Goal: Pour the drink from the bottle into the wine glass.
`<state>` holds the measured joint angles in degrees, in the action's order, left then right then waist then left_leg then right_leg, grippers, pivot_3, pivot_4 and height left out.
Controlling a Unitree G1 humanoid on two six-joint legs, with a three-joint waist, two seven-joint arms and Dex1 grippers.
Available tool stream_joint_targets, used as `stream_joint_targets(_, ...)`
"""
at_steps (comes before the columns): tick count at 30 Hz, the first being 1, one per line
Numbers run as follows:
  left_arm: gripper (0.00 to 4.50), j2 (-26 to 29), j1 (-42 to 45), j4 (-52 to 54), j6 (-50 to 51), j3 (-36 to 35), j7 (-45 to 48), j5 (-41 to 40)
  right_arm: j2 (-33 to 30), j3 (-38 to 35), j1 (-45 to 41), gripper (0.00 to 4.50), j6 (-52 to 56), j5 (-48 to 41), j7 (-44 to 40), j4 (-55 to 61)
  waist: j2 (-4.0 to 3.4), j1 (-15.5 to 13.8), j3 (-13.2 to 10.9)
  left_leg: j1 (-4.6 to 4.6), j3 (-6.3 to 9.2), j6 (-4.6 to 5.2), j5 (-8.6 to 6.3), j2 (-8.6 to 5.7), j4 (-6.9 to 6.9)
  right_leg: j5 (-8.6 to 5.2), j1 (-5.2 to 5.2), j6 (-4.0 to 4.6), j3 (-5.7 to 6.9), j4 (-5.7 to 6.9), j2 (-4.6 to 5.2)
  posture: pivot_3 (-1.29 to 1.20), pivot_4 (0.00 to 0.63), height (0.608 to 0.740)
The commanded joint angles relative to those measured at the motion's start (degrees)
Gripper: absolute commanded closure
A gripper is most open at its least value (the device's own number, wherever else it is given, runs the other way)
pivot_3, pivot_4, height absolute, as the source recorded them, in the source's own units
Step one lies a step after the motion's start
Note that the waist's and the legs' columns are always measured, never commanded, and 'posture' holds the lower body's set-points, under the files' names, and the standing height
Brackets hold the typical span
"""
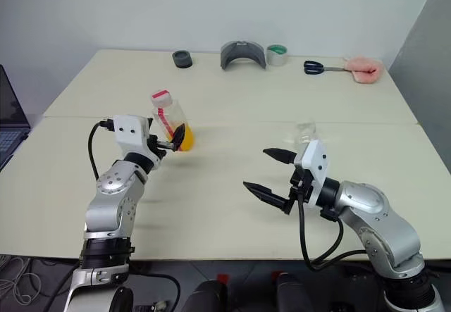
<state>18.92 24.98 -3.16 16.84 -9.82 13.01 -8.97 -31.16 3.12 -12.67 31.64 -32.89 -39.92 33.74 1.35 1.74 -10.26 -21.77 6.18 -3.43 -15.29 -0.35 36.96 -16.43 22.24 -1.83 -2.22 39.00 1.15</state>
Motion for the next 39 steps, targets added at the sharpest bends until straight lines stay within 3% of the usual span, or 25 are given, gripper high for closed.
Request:
stream_joint_targets(1,0.04,1.1,2.8,-1.0,-1.1,-0.6,-1.1,1.1,0.2,-0.4,-1.4,0.0,0.3,-1.5,0.0,1.8,0.0,0.0,0.0,-0.02,0.01,0.0,0.0,0.0,0.0,0.0,0.0,0.0,0.01,0.0,0.0,0.0,0.15,0.74)
stream_joint_targets(14,0.04,1.2,10.5,-9.8,-2.1,-0.7,1.1,-0.2,0.1,-0.6,-2.5,0.0,1.6,-1.9,0.0,1.9,0.01,0.0,0.0,-0.03,0.02,-0.01,0.0,0.0,0.01,0.0,0.02,0.0,0.03,0.0,0.0,0.0,0.15,0.74)
stream_joint_targets(38,0.04,1.7,13.5,-15.1,-4.6,0.2,2.9,0.7,0.3,-1.1,-2.6,0.0,2.2,-3.2,1.3,2.0,0.02,0.0,0.0,-0.04,0.03,-0.01,0.01,0.0,0.01,0.0,0.03,0.0,0.03,0.0,0.0,0.0,0.15,0.74)
stream_joint_targets(39,0.43,1.7,13.6,-15.3,-4.7,0.1,2.9,0.7,0.2,-1.1,-2.7,0.0,2.2,-3.2,1.3,2.0,0.01,0.0,0.0,-0.04,0.03,-0.01,0.01,0.01,0.01,0.0,0.03,0.0,0.03,0.0,0.01,0.0,0.15,0.74)
